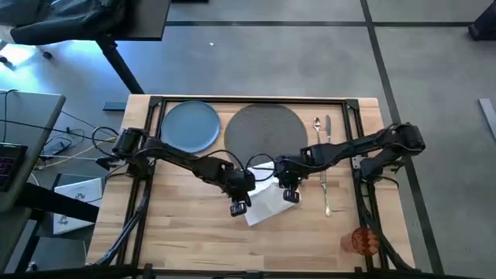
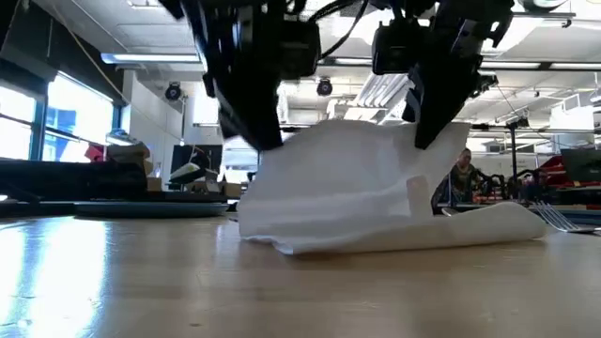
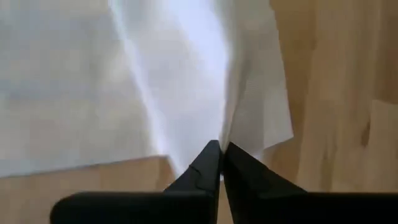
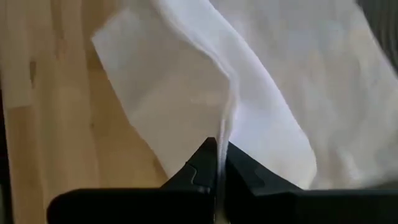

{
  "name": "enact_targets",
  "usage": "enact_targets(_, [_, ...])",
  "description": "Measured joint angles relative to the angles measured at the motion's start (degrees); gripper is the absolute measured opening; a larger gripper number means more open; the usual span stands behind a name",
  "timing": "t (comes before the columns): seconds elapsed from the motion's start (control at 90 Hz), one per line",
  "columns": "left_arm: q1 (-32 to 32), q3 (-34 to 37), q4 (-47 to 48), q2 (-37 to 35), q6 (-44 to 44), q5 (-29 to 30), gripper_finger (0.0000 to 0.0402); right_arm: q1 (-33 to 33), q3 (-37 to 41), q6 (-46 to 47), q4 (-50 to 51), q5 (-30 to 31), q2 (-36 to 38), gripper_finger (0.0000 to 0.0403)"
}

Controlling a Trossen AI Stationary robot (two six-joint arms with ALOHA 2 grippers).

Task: Set table place
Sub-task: Fold the white table napkin

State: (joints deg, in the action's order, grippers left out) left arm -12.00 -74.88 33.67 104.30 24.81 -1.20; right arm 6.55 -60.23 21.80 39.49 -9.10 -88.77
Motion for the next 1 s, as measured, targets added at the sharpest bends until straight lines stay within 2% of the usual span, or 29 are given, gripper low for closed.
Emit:
enact_targets(0.111, [-0.11,-3.79,8.17,-2.60,-1.56,7.28,0.0000,-0.15,-4.58,1.71,10.41,-0.20,1.81,0.0000])
enact_targets(0.2, [0.05,-6.38,9.95,-4.69,-3.05,9.52,0.0000,0.17,-8.56,-0.38,15.15,-0.68,2.84,0.0000])
enact_targets(0.289, [-0.01,-8.98,9.88,-6.13,-5.08,8.82,0.0000,0.37,-12.97,-1.52,16.87,-2.89,3.03,0.0000])
enact_targets(0.456, [-2.05,-13.64,9.75,-7.18,-5.37,2.12,0.0000,0.37,-20.21,0.60,22.30,-14.19,3.06,0.0000])
enact_targets(0.522, [-3.29,-15.23,9.65,-7.25,-4.10,1.69,0.0000,0.38,-22.79,1.61,22.64,-16.50,3.07,0.0000])
enact_targets(0.567, [-3.90,-15.56,9.69,-7.40,-2.62,2.39,0.0000,0.42,-23.82,1.44,22.60,-15.20,3.08,0.0000])
enact_targets(0.711, [-4.28,-15.53,14.11,-6.45,0.93,8.26,0.0000,-1.20,-23.76,-3.16,22.00,-4.48,1.45,0.0000])
enact_targets(0.878, [-2.85,-15.47,18.87,-3.03,-0.01,12.25,0.0000,-4.70,-18.98,-7.79,20.88,0.47,-3.22,0.0000])
enact_targets(1.0, [-1.34,-15.47,19.65,0.75,-2.57,13.48,0.0000,-6.70,-14.79,-11.17,16.27,3.17,-6.56,0.0000])
